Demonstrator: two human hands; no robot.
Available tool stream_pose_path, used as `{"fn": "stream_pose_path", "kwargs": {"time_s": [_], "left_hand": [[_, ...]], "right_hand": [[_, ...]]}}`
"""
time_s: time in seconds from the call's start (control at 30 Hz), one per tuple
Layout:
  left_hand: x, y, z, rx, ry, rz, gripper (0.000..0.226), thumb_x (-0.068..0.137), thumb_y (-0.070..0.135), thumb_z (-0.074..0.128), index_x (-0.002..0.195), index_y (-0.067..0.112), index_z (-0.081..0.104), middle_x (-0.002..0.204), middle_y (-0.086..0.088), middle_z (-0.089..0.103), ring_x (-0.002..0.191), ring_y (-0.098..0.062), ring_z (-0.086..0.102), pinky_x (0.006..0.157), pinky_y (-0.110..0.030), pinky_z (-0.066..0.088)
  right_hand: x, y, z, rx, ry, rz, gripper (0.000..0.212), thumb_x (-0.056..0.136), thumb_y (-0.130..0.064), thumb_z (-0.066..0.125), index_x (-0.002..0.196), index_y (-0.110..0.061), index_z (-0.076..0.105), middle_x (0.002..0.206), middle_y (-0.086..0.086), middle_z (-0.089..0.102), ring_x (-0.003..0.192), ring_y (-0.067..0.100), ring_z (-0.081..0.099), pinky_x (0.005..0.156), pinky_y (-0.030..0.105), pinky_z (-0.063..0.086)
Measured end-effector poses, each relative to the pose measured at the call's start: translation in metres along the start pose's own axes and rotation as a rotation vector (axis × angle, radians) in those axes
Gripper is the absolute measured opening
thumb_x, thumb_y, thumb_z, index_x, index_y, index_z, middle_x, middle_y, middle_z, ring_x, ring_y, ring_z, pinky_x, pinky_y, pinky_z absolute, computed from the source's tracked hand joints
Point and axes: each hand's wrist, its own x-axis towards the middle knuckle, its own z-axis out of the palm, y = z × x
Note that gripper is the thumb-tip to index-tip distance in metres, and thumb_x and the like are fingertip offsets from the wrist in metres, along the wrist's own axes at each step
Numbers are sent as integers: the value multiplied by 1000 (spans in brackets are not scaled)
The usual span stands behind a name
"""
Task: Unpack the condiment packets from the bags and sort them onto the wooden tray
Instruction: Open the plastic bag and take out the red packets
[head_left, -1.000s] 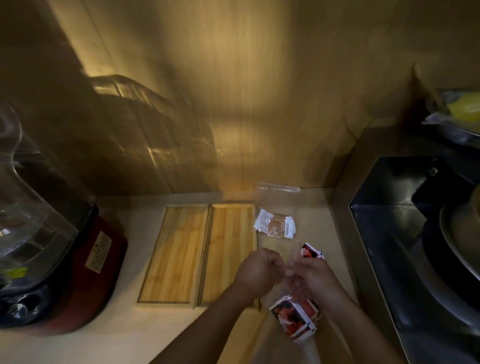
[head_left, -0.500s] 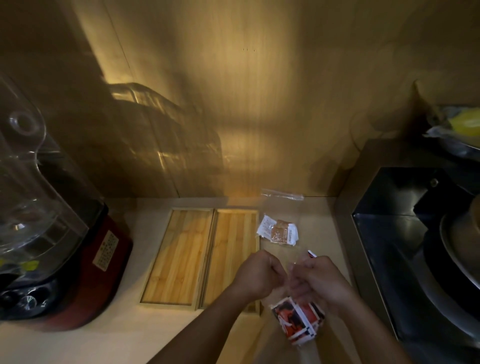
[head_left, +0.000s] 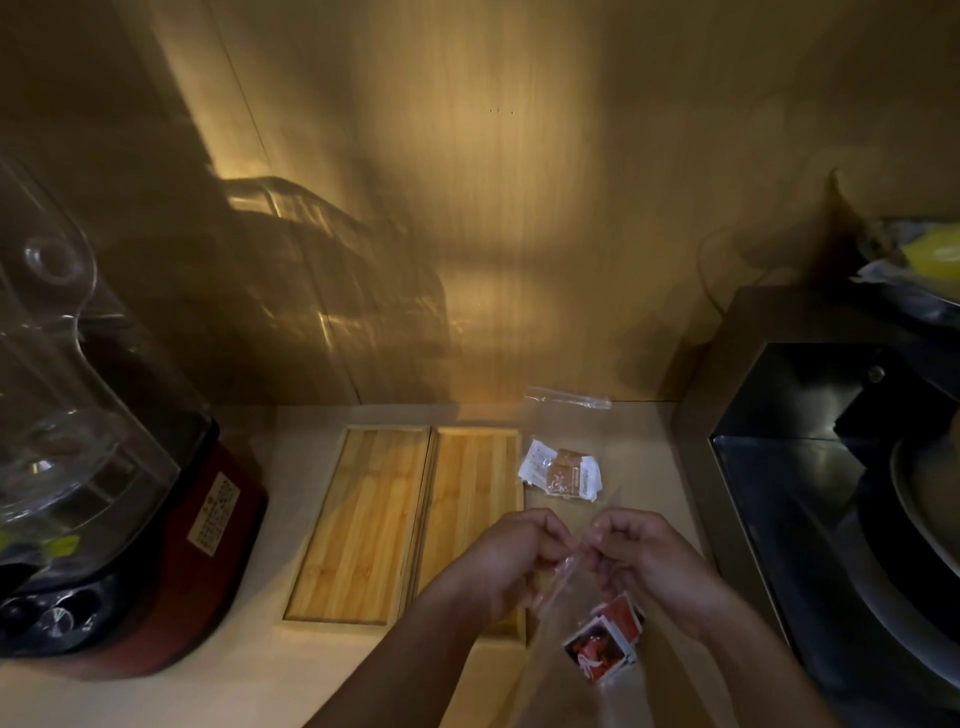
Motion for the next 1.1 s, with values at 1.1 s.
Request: {"fn": "stream_pose_path", "kwargs": {"time_s": [1.1], "left_hand": [[7, 13, 7, 445, 24, 370, 30, 92, 4, 44, 71, 24, 54, 61, 5, 56, 45, -3, 56, 43, -16, 44]], "right_hand": [[15, -6, -2, -179, 52, -65, 34, 88, -29, 55, 62, -7, 58, 40, -7, 47, 34, 7, 42, 36, 18, 31]]}}
